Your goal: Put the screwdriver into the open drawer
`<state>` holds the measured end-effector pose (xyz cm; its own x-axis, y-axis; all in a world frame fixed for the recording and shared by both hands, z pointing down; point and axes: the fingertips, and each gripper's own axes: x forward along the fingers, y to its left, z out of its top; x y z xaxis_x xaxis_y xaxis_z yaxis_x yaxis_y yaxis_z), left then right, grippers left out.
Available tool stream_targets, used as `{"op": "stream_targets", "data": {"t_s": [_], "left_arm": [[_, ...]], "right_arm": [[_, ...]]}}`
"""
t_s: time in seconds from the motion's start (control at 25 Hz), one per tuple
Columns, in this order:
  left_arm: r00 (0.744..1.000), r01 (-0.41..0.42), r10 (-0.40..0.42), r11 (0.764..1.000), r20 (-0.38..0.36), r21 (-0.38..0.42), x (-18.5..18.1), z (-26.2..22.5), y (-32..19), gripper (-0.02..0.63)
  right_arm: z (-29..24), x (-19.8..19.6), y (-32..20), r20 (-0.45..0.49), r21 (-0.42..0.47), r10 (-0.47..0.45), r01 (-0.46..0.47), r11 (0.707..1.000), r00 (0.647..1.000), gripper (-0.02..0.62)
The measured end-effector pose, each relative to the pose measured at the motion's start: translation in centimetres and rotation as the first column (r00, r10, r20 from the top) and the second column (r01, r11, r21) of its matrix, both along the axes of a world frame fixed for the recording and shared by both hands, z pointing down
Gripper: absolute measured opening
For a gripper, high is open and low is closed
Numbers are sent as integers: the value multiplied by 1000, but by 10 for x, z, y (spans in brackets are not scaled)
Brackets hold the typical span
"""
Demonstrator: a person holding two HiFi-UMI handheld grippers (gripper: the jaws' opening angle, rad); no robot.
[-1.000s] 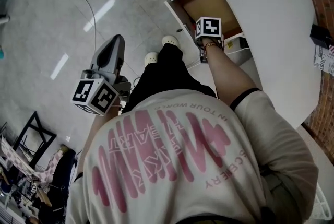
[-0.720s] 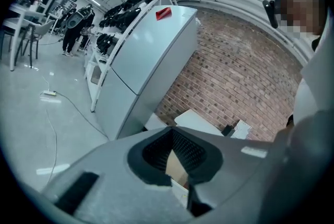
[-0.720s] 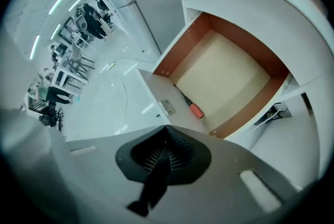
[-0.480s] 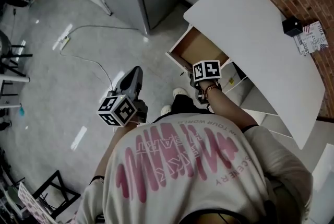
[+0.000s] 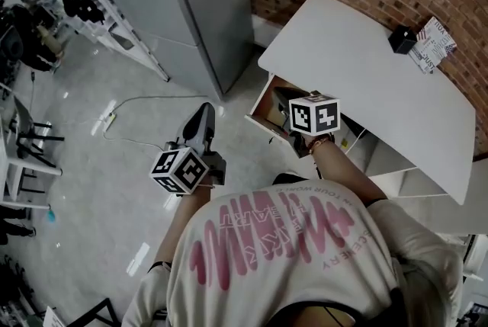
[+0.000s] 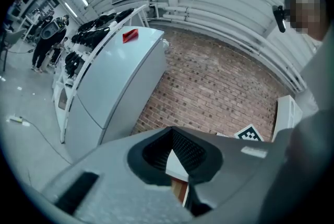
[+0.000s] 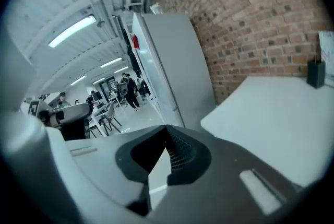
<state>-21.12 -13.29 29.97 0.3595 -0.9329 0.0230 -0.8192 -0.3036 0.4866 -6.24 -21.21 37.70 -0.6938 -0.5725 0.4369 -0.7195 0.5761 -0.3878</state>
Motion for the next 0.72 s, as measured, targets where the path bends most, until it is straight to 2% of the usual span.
{"op": "stream_targets", "data": {"t_s": [0.12,0.24,0.4,0.72], "left_arm": [[998,-49,46,996,40,71,21,-28,-3,3],[992,-91,81,990,97,110,44,-46,-6,3],[988,-92,73,986,134,141,76,-56,-9,3],[995,-23,9,990,102,141,139,-60,-14,3]], "right_arm": [[-59,11,-5,31,173,-10,4,985,999,15],[-99,27,-12,67,278,-10,-9,961,998,15],[-122,59,-16,86,339,-8,-21,941,996,15],[-126,116,-11,21,368,-93,79,926,995,14]]}}
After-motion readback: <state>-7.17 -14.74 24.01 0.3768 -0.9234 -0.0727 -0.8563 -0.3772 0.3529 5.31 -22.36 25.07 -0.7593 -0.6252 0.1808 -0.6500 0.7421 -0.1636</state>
